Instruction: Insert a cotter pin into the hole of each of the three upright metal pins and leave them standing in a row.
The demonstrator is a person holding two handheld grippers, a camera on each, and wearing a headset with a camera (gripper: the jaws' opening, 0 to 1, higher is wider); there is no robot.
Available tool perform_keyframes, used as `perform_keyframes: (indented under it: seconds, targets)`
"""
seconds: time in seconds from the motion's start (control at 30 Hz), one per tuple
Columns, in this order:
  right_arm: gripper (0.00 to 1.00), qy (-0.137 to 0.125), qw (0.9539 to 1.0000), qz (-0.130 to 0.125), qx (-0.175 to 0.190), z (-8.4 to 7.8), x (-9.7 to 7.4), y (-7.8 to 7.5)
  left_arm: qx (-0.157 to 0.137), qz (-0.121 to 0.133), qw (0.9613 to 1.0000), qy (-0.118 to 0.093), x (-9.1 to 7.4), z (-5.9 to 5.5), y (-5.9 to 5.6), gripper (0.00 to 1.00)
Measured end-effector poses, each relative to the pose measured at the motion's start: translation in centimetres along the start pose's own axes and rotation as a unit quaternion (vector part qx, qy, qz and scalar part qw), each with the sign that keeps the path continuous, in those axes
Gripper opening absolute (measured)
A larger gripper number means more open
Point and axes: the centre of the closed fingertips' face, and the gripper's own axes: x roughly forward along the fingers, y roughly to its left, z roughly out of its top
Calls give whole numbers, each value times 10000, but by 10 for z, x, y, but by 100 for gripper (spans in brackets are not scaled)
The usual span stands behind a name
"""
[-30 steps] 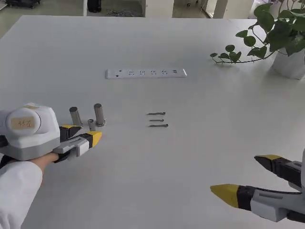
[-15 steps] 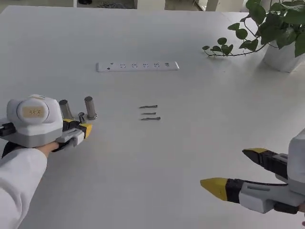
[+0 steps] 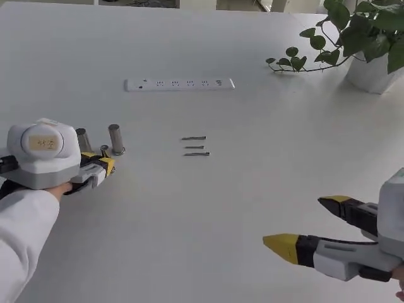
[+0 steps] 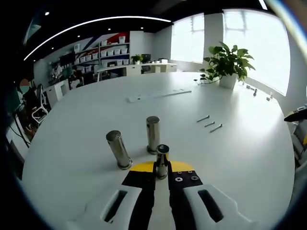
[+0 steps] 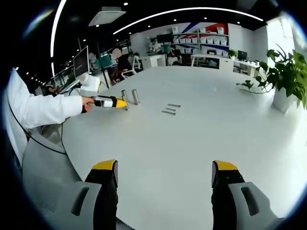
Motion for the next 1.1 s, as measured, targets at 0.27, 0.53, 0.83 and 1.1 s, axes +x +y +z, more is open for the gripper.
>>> perform_keyframes:
  seconds: [0.27, 0.53, 0.83, 1.1]
  targets:
    - [78, -24, 10000, 48, -21, 1, 2, 3, -243, 18, 9997, -27, -5, 2, 2, 7]
    - [77, -63, 9999, 75, -22, 1, 2, 8, 9, -517, 9979, -401, -29, 25, -10, 7]
    - [77, -90, 9998, 184, -59, 1, 5, 20, 508, -1430, 9865, -614, -67, 35, -39, 7]
    - [76, -93, 9997, 189, -82, 1, 5, 22, 1055, -1950, 9741, -448, -84, 25, -64, 7]
